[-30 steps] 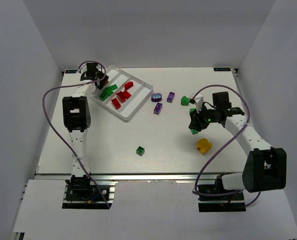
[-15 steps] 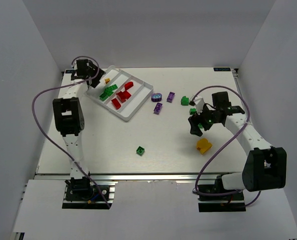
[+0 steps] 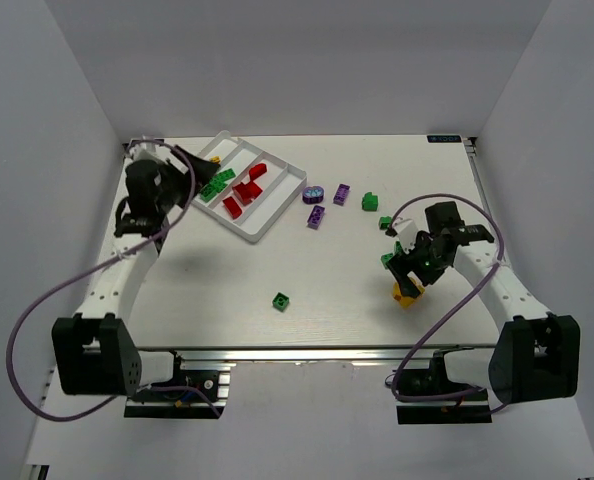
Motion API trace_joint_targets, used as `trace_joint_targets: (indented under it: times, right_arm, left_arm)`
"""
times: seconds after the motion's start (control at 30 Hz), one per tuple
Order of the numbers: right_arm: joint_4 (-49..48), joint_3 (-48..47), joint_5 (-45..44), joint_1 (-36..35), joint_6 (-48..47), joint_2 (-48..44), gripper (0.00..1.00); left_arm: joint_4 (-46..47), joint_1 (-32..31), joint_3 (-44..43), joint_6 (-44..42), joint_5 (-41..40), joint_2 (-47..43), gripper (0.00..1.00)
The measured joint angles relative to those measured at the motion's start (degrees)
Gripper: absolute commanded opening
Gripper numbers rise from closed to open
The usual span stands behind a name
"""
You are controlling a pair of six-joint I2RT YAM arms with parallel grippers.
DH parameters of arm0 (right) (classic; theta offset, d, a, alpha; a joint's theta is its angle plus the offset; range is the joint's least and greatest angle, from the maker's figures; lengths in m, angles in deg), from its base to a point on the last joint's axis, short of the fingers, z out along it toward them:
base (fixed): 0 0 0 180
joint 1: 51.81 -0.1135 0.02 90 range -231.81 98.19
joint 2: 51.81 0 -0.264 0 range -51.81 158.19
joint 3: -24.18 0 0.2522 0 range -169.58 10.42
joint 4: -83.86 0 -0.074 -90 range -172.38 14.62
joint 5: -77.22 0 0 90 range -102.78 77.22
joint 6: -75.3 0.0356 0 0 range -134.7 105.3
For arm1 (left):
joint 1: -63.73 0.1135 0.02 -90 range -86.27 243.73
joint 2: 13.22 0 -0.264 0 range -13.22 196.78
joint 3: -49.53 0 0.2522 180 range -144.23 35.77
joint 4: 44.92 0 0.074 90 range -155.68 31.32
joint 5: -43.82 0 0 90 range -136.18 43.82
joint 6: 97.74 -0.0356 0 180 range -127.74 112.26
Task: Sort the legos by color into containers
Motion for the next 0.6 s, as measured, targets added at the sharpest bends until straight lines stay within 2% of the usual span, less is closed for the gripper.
trace_joint_targets:
  times: [0.13, 0.23, 0.6]
  right_arm:
    - [0.20, 1.11, -0.76, -0.02, 2.27, 1.20, 0.89]
    - [-0.26, 1.60, -0.81, -0.11, 3.74, 1.53, 0.89]
    - [-3.50, 3.74, -3.19, -1.14, 5.44, 5.64, 0.89]
  left_arm:
    - [-1.55, -3.56, 11.06, 0.55, 1.42, -7.26, 0.93]
    - [-4.20, -3.93, 16.06, 1.05, 1.68, -11.45, 0.93]
    - [-9.38, -3.89, 22.60, 2.78, 1.51, -26.51, 0.93]
